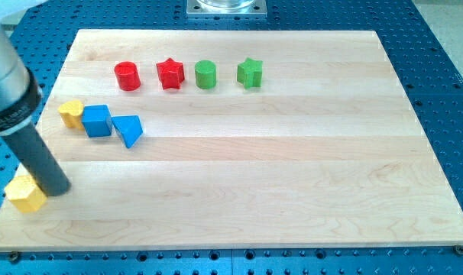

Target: Move the blue blocks and heart to the top right side of the hexagon

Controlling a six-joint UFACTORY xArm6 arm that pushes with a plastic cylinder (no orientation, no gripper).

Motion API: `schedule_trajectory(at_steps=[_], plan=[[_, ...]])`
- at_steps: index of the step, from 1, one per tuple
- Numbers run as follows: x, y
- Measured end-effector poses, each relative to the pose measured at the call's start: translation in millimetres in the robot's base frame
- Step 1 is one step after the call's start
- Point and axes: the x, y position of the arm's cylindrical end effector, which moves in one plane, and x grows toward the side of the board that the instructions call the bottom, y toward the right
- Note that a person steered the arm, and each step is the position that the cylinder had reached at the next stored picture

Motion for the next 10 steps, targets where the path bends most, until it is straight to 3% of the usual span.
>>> schedule_trajectory(at_steps=[2, 3, 5, 6, 7, 8, 9, 10], plan=[[-42.3, 113.0], [-92.4, 115.7], [-87.8, 51.1], [-140.6, 63.9], [-159.0, 49.5], [-107.3, 39.7], [-125.9, 57.5], [-145.9, 39.0]])
